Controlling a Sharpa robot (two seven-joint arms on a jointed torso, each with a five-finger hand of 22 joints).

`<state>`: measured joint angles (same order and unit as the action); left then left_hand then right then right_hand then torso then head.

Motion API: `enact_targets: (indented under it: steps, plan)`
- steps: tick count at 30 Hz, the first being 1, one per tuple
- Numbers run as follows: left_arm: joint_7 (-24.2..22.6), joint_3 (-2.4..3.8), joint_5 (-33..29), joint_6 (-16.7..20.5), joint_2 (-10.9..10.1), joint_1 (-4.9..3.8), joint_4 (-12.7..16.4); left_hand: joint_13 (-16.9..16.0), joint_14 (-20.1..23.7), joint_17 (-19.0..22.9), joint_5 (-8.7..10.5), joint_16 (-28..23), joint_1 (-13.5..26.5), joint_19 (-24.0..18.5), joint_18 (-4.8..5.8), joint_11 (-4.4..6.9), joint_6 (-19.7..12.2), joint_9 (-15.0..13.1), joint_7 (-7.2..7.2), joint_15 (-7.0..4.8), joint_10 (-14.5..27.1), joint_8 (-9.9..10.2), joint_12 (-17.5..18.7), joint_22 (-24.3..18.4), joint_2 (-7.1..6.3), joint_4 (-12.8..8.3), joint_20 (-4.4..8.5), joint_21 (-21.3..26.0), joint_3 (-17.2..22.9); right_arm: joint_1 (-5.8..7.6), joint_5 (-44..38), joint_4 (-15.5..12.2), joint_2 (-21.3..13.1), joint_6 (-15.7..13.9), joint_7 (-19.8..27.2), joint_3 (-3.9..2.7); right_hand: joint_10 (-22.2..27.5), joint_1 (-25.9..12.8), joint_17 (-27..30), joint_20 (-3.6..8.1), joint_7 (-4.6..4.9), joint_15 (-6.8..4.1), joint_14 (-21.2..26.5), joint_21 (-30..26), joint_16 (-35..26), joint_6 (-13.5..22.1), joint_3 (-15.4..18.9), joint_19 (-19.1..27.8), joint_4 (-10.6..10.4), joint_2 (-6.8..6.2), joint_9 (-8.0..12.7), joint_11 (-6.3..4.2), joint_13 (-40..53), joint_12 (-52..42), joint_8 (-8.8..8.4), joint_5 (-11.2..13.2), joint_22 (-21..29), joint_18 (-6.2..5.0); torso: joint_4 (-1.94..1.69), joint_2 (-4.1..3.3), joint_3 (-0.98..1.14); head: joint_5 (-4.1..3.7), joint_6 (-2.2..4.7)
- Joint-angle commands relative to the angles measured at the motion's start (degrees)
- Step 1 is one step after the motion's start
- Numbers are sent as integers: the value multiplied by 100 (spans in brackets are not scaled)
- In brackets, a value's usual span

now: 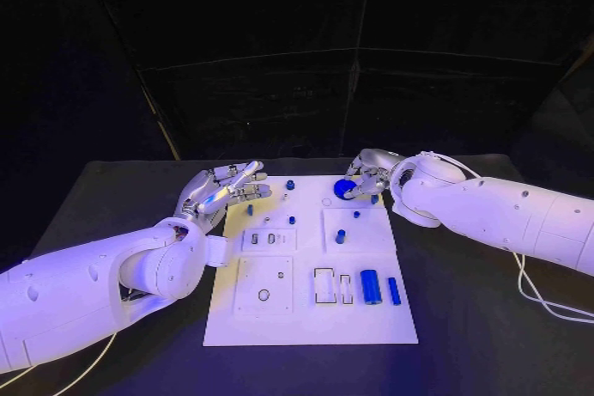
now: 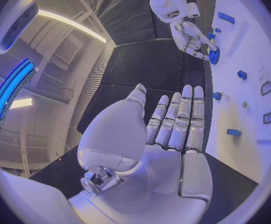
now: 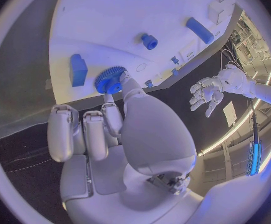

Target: Assemble the parts on the task board

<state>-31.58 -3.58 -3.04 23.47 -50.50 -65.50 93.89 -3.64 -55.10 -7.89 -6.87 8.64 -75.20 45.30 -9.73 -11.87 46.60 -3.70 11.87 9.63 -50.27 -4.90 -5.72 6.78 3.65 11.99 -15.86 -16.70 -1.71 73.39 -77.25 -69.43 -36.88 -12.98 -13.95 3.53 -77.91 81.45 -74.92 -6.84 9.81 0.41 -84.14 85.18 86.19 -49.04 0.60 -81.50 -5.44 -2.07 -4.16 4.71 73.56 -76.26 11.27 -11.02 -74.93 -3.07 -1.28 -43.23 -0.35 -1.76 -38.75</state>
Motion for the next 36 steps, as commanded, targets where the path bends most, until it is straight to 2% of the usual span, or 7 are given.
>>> enact_targets:
  steps: [1,8,11,17,23,29,36]
  plan:
    - [-37,5,13,-69,5,-6,3,3,9,-8,-4,-26,-33,-39,-59,-9,57,-1,220,9,-13,23,26,-8,2,-22,-2,27,-3,-10,-59,12,10,140,1,4,-54,26,-736,2,-15,3,-422,39,37,-67,-42,-40,24,76,-1,-4,39,-56,43,10,-296,36,-2,1,1,4,-9]
    - [-36,5,13,-70,4,-6,1,3,9,-8,-4,-26,-33,-39,-59,-9,57,-1,220,9,-13,23,26,-8,2,-22,-2,27,-3,-38,-140,22,28,141,6,4,-109,85,-745,15,-33,-12,-423,52,41,-198,-148,-55,87,163,-2,-24,120,-111,86,-36,-326,42,-1,0,1,7,-25]
    - [-34,5,13,-70,1,-6,1,3,9,-8,-4,-26,-33,-39,-59,-9,57,-1,220,9,-13,23,26,-8,2,-22,-2,27,-3,-49,-218,11,31,42,11,5,-198,107,-756,32,-70,-35,-425,65,46,-367,-233,-74,125,216,-12,-55,235,-204,142,32,-358,48,1,2,0,8,-31]
    - [-27,4,13,-69,-5,-6,4,4,6,-9,-4,-33,-43,-46,-60,-8,58,-1,218,9,-15,26,30,-13,8,-35,-4,34,-3,-63,-472,-30,29,-499,55,5,-386,203,-794,115,-214,-139,-434,115,63,-793,-491,-157,241,347,-51,-178,470,-393,275,69,-483,74,1,5,0,6,-27]
    - [-27,4,13,-55,-12,-6,0,4,5,-10,-4,-37,-48,-50,-61,-8,60,-1,217,9,-16,28,32,-17,12,-42,-5,39,-3,-68,-670,-114,9,-1031,166,5,-447,258,-819,172,-258,-188,-440,137,73,-909,-707,-192,347,395,-45,-223,549,-444,257,55,-540,87,-6,5,2,17,-16]
    - [-32,4,13,-47,-34,-6,0,4,8,-9,-4,-43,-51,-63,-59,-9,62,-1,217,11,-17,29,34,-23,15,-47,-7,49,-3,-68,-773,-424,-76,-1284,235,3,-466,226,-837,186,-268,-197,-444,147,81,-956,-779,-208,375,375,-43,-232,573,-457,239,55,-566,93,-7,6,-3,35,-2]
    - [-39,4,13,-42,-70,-7,7,4,10,-9,-3,-46,-52,-68,-58,-9,62,-1,216,12,-17,30,35,-25,15,-49,-8,52,-4,-64,-896,-857,-48,-1318,178,1,-470,122,-842,195,-266,-200,-445,155,82,-973,-844,-221,380,317,-31,-233,578,-449,187,77,-588,98,-15,2,-7,58,14]
